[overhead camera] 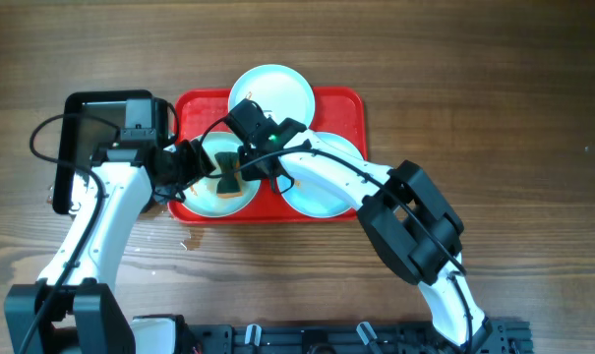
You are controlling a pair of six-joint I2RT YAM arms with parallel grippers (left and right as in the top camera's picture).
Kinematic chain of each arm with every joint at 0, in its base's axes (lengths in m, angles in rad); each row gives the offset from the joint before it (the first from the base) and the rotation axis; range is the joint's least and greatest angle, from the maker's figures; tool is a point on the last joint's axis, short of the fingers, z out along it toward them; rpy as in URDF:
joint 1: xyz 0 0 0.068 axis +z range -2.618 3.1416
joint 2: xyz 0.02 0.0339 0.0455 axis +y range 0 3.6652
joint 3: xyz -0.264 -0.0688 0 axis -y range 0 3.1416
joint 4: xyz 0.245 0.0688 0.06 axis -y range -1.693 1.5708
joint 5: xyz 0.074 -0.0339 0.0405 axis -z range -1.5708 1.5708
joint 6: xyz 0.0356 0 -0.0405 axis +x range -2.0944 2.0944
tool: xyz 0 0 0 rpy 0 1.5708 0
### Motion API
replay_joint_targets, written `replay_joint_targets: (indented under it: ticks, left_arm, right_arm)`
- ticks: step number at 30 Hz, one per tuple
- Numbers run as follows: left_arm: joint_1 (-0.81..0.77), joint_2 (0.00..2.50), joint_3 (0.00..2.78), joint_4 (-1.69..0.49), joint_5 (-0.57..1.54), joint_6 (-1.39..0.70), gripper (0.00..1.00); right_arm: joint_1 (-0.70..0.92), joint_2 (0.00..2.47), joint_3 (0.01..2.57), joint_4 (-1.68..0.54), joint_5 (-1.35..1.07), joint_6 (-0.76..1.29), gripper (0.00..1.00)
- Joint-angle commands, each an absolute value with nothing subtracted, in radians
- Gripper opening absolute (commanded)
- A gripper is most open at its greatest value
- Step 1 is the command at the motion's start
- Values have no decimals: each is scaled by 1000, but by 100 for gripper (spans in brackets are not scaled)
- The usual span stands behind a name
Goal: Clean dirty plates on tray and stack at the side
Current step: 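Hold the plate rim with the right gripper and scrub with the left sponge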
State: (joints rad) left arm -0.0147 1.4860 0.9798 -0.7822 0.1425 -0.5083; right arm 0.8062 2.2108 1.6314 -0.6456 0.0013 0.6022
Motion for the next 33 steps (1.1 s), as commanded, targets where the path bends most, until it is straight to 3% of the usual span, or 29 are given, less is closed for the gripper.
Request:
replay_joint_targets:
  ticks: [1,12,25,31,33]
  left_arm:
    - [-13,1501,946,-758,190,-503,68]
    - [-17,1630,946,-632,342,-502,72]
    - [-99,1698,946,-574,268,-396,74]
    - [-99,1758,946,-530,269,-388,65]
    - [-101,1758,946,-526,269,-373,55]
  right_arm:
    - [792,2235,1615,-651,-35,602,4]
    - [755,2235,1615,-652,-129,557,5]
    - [755,2235,1615,-645,-136,559,4]
    - [755,2235,1615,-645,-136,560,4]
    - [755,2235,1615,-645,-136,559,4]
